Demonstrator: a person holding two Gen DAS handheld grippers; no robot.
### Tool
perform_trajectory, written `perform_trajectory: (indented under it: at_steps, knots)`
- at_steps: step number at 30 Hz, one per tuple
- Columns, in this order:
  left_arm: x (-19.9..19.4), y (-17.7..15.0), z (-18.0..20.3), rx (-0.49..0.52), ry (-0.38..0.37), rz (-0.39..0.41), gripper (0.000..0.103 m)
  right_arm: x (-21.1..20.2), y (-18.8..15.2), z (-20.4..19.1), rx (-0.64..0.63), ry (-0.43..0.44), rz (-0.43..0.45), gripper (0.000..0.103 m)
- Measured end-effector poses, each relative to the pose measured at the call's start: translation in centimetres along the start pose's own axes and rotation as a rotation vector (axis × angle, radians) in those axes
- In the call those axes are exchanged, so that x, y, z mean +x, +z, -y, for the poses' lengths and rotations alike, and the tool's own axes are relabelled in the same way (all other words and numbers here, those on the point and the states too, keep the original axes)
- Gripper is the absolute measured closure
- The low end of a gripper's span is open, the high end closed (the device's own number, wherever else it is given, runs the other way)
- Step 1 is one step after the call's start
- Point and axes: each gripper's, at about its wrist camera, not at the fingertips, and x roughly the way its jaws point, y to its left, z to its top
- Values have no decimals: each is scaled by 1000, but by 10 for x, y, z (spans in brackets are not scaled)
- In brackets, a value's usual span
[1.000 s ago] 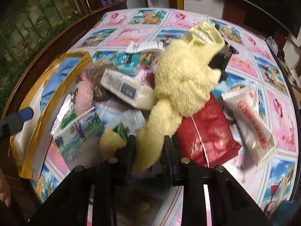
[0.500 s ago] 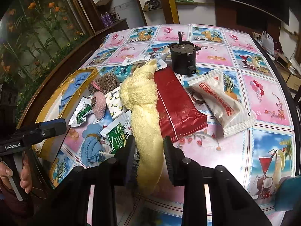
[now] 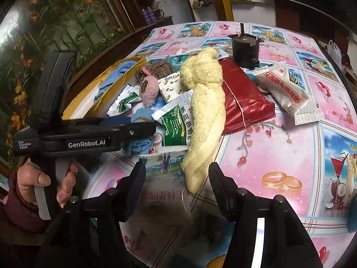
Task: Organize soft objects
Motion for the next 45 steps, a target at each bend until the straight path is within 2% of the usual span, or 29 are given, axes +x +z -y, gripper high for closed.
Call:
perform_trajectory:
  at_steps: [3, 4, 5, 6, 8, 11, 15, 16, 20, 25, 32, 37, 41, 45]
  knots:
    - [3, -4, 7, 69, 43, 15, 44, 8, -6, -8, -24, -44, -36, 43]
    - [3, -7, 9, 92, 52, 24, 50, 11, -7, -11, -26, -53, -43, 43]
    - [3, -8, 11, 106, 57, 30, 67, 13, -8, -11, -26, -53, -48, 43]
    - [2, -8, 11, 115, 56, 33, 74, 15, -9, -14, -26, -49, -56, 43]
    - [1, -8, 10, 107, 37, 31, 76, 21, -10, -20, -34, -51, -69, 42]
    - [-1, -9, 6, 90, 11, 33, 77, 27, -11, -33, -73, -95, -71, 35]
    - [-9, -11, -3, 43, -47, 40, 77, 35, -14, -48, -137, -193, -73, 35]
    - [-14, -11, -4, 35, -55, 48, 77, 35, -14, -50, -146, -197, -72, 40]
    - [-44, -14, -17, -8, -105, 106, 77, 26, -17, -50, -130, -144, -63, 48]
    - [-87, -18, -54, -90, -144, 170, 77, 9, -20, -59, -138, -66, -49, 48]
    - [-120, -17, -134, -225, -65, 224, 77, -15, -2, -76, -122, 133, -5, 48]
    - [-124, -15, -175, -281, -26, 230, 77, -18, 33, -68, 6, 332, 49, 48]
    - [-121, -1, -201, -305, -4, 227, 77, -9, 68, -87, -11, 362, 94, 48]
    - [-110, 20, -221, -322, 21, 207, 77, 27, 100, -106, -8, 383, 61, 48]
